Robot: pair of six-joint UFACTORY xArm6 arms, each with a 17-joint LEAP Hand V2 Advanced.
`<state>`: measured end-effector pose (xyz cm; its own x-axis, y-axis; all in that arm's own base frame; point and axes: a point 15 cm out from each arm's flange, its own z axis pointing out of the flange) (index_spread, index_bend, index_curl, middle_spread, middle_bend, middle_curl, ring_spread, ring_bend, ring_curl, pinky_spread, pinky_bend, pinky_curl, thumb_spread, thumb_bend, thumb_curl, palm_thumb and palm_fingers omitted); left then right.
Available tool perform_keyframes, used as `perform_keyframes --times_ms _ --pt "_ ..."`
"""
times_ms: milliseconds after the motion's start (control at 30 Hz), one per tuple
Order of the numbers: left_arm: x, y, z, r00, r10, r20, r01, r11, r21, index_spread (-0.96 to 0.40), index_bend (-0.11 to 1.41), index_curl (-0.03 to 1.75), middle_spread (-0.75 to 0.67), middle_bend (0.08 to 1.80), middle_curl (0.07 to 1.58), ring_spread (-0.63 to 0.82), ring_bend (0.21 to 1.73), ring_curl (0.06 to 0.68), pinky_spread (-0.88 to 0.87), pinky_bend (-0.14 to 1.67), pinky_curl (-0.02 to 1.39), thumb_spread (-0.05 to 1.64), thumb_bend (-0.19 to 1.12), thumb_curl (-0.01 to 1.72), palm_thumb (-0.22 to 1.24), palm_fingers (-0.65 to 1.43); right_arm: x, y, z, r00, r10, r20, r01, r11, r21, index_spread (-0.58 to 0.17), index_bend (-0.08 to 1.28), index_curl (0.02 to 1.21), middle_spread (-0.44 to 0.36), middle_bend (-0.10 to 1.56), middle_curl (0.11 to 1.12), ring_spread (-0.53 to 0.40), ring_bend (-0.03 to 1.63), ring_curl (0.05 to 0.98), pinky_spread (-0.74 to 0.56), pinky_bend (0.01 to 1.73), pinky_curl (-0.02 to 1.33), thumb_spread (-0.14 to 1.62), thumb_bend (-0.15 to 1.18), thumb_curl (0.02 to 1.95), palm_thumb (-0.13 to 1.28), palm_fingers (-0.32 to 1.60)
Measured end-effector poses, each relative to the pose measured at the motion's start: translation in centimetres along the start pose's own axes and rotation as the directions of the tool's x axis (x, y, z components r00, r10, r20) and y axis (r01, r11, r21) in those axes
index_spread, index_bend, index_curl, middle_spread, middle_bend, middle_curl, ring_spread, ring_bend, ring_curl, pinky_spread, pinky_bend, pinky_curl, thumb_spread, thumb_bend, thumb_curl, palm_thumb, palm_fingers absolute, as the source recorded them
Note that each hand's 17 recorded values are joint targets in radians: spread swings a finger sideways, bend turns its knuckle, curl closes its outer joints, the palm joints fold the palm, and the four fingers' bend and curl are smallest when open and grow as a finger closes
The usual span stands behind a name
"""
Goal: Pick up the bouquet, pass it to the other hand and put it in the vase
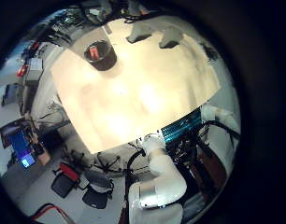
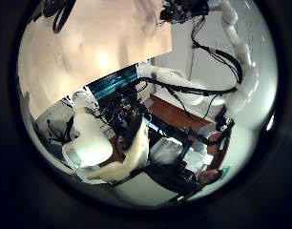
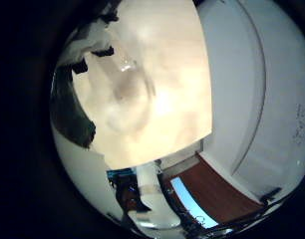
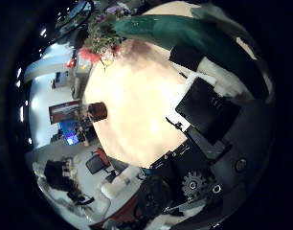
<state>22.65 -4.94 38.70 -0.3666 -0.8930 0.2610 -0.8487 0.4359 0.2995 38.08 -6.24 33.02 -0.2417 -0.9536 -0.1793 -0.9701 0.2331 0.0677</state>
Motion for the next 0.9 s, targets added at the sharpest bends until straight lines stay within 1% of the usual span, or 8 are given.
perform_keyframes --times_ms 67,233,300,467,567,667,800,900 --pt "-0.1 0.0 0.0 1.0 -0.004 -0.007 0.004 1.0 0.002 -0.02 0.18 0.35 0.37 0.18 0.3 0.54 0.53 0.206 0.59 0.49 0.14 1.13 -0.02 0.29 0.27 0.09 -0.7 1.0 -2.7 0.997 -0.012 0.072 0.01 0.999 0.035 -0.264 1.11 0.9 -0.124 1.36 0.74 -0.188 1.46 0.604 -0.19 1.53 0.4 0.92 0.08 0.79 1.16 1.15" --pt "-0.1 -0.4 -0.6 1.0 0.0 -0.015 0.0 1.0 0.018 -0.02 0.18 0.35 0.37 0.18 0.3 0.54 0.54 0.208 0.6 0.5 0.14 1.13 -0.02 0.29 0.27 0.1 -2.2 3.4 -8.9 0.979 -0.066 0.192 0.047 0.993 0.105 -0.253 1.13 0.9 -0.121 1.37 0.74 -0.186 1.47 0.616 -0.18 1.52 0.42 0.9 0.07 0.84 1.16 1.15" --pt "0.1 -0.7 -0.8 1.0 0.01 -0.026 -0.01 1.0 0.027 -0.02 0.18 0.35 0.36 0.19 0.3 0.53 0.55 0.208 0.59 0.5 0.14 1.13 -0.02 0.29 0.27 0.11 -2.6 4.5 -11.9 0.964 -0.09 0.249 0.049 0.985 0.165 -0.247 1.14 0.9 -0.12 1.37 0.73 -0.184 1.47 0.62 -0.17 1.51 0.44 0.9 0.07 0.87 1.16 1.15" --pt "0.5 -2.1 -2.3 0.992 0.022 -0.121 -0.011 0.996 0.089 -0.02 0.18 0.36 0.35 0.19 0.31 0.52 0.55 0.207 0.58 0.49 0.14 1.13 -0.02 0.29 0.27 0.14 -4.2 6.7 -16.5 0.917 -0.153 0.368 0.054 0.963 0.265 -0.24 1.15 0.89 -0.117 1.38 0.73 -0.182 1.47 0.626 -0.17 1.5 0.46 0.89 0.06 0.92 1.16 1.15" --pt "1.6 -3.0 -3.6 0.979 0.05 -0.198 -0.023 0.99 0.137 -0.01 0.18 0.36 0.34 0.19 0.31 0.52 0.55 0.205 0.57 0.49 0.14 1.13 -0.02 0.3 0.27 0.16 -4.8 7.9 -18.7 0.881 -0.202 0.428 0.064 0.947 0.316 -0.237 1.16 0.89 -0.116 1.38 0.72 -0.181 1.47 0.629 -0.17 1.48 0.48 0.88 0.06 0.95 1.16 1.15" --pt "2.6 -3.9 -5.6 0.958 0.083 -0.276 -0.024 0.977 0.21 0.0 0.18 0.36 0.33 0.19 0.31 0.51 0.55 0.204 0.57 0.48 0.13 1.13 -0.02 0.3 0.27 0.17 -6.3 9.1 -20.6 0.827 -0.262 0.498 0.081 0.931 0.355 -0.235 1.16 0.89 -0.116 1.39 0.72 -0.18 1.47 0.631 -0.17 1.47 0.5 0.87 0.05 0.97 1.16 1.15" --pt "3.8 -4.9 -8.3 0.922 0.134 -0.364 -0.018 0.952 0.305 0.02 0.18 0.36 0.33 0.2 0.32 0.5 0.56 0.202 0.56 0.49 0.13 1.13 -0.02 0.3 0.27 0.19 -7.9 10.8 -22.8 0.745 -0.352 0.567 0.113 0.904 0.411 -0.23 1.17 0.88 -0.115 1.39 0.71 -0.18 1.48 0.634 -0.17 1.46 0.52 0.87 0.05 1.01 1.16 1.15" --pt "4.8 -5.5 -10.4 0.882 0.182 -0.435 -0.01 0.929 0.369 0.03 0.17 0.36 0.32 0.2 0.33 0.5 0.57 0.202 0.55 0.49 0.13 1.12 -0.02 0.3 0.28 0.21 -9.3 11.9 -24.1 0.674 -0.446 0.589 0.164 0.868 0.47 -0.228 1.17 0.88 -0.11 1.39 0.71 -0.181 1.48 0.636 -0.17 1.45 0.54 0.87 0.05 1.02 1.16 1.15"
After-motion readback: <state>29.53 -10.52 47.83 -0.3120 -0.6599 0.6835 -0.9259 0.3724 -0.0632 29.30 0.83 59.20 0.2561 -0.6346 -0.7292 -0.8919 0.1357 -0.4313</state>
